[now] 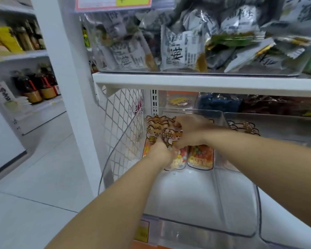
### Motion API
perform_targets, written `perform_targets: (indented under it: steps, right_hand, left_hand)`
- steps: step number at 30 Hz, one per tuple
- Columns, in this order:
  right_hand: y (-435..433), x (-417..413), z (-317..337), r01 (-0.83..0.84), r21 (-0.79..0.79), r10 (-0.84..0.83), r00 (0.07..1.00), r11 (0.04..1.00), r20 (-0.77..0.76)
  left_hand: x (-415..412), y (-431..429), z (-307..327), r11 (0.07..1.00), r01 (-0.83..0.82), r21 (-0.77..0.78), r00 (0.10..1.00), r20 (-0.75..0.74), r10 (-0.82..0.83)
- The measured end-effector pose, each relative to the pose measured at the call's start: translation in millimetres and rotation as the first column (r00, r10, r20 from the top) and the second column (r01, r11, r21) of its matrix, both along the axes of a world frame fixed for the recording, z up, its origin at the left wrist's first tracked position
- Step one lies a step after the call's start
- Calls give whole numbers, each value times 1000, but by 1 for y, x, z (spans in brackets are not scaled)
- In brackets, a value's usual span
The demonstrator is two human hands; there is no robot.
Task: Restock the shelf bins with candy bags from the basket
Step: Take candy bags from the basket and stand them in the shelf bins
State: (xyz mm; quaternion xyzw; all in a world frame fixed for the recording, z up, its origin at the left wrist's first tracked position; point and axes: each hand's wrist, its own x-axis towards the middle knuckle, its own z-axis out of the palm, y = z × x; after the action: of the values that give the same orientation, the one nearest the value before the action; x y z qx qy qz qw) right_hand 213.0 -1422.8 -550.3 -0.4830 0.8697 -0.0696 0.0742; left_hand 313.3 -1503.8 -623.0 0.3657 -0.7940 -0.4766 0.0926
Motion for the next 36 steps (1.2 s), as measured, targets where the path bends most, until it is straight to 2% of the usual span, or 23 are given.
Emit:
perform_targets:
  steps: [1,3,9,11,14,19,23,29,31,36]
  right_hand:
    - [-3,3,-1,-17,14,18,997,1000,-78]
    - [-9,7,-2,-52,39,57,991,998,-121]
    - [-13,9,-10,-27,108,37,995,994,-91]
    - [-12,11,-14,-30,91,39,994,995,-98]
    - [-10,12,-19,-27,71,37,989,997,-140]
    - [-11,14,-23,54,63,-42,983,997,-179]
    - [-21,15,-23,159,56,-142,961,986,-236]
    - [-26,9,-29,240,-16,-229,902,971,-367]
    - [-25,9,-34,223,-73,-234,893,972,-384]
    - [-20,10,-45,111,-192,-169,933,975,-318]
  left_hand:
    - [1,-3,2,999,47,-4,999,19,-47]
    - [6,-8,7,991,130,6,990,55,-130]
    - [26,-23,16,966,246,82,948,185,-257]
    - [27,-25,15,957,287,41,925,247,-288]
    - [26,-24,11,919,378,-113,874,372,-314]
    - [23,-23,-9,910,361,-205,859,453,-238]
    - [20,-30,-15,927,301,-223,901,385,-200]
    - [16,-38,-23,891,276,-360,928,340,-150]
    - [19,-40,-20,898,273,-344,936,312,-165]
    - [26,-40,-19,918,269,-292,955,203,-216]
